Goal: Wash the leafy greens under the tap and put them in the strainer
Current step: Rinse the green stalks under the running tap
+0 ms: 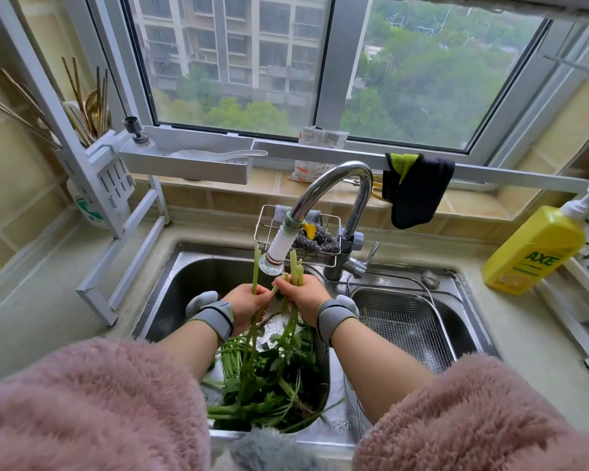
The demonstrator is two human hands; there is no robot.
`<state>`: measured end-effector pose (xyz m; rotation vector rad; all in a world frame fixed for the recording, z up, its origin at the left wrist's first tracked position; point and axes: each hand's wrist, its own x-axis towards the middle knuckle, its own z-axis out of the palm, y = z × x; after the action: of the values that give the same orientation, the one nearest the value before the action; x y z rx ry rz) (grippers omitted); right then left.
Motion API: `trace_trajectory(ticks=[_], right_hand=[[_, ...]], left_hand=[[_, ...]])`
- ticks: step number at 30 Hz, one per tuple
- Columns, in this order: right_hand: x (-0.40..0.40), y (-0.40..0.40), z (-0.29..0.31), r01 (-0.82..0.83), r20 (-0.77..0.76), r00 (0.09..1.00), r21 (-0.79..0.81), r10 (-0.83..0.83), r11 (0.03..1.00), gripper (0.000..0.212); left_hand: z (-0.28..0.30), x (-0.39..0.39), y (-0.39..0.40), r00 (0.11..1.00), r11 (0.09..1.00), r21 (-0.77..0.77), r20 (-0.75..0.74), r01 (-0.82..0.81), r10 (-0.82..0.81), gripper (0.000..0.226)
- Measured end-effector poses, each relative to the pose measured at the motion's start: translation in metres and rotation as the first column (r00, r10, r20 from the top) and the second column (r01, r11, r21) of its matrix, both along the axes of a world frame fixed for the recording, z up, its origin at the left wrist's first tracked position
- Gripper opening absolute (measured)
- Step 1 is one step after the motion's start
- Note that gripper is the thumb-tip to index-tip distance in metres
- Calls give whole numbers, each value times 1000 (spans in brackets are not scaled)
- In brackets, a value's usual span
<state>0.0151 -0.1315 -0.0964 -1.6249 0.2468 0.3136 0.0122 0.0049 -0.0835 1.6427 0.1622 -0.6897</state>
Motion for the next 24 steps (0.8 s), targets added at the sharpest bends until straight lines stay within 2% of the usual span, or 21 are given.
trace_trajectory(ticks=[6,11,14,17,24], right_hand=[[4,4,0,42,-1,999,-54,-42,998,29],[2,5,5,9,-2,1000,47,-9,999,22],[2,3,5,-11,2,1000,27,11,1000,24],[2,0,5,31,3,1000,11,-31,999,27],[0,-3,7,16,27,1000,-36,-15,999,24]], left_hand=[[5,-2,-1,997,994,-103,-71,29,-36,19],[6,0,-1,997,992,-122,-77,-32,23,15],[4,0,-1,997,991,-123,-70,-43,35,17],[3,-1,-1,997,997,-75,-72,21,-26,19],[-5,-5,-3,987,981,113,-51,161,-156,45]])
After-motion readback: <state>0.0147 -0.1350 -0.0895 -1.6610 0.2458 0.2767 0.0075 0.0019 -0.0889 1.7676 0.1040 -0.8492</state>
